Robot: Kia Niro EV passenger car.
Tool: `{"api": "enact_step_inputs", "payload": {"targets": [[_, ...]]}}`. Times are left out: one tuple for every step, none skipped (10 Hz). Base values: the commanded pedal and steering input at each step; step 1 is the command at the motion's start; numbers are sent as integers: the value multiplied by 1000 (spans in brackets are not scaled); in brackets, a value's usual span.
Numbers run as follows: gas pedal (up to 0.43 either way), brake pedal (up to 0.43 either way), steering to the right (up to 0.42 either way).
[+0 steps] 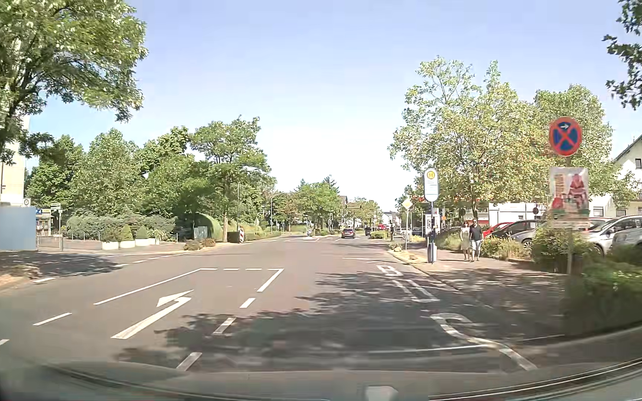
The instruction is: Follow the waypoints while adhering to traffic rules and regulations
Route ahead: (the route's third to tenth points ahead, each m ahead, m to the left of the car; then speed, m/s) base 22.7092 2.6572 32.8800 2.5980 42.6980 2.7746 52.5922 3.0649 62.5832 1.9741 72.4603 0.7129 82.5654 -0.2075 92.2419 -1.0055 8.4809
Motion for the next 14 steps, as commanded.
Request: {"api": "enact_step_inputs", "payload": {"targets": [[67, 30, -5], [67, 30, -5], [67, 30, -5], [67, 30, -5], [67, 30, -5], [67, 30, -4], [67, 30, -4], [67, 30, -4], [67, 30, -4], [67, 30, -3], [67, 30, -3], [67, 30, -3], [67, 30, -2], [67, 30, 0]]}}
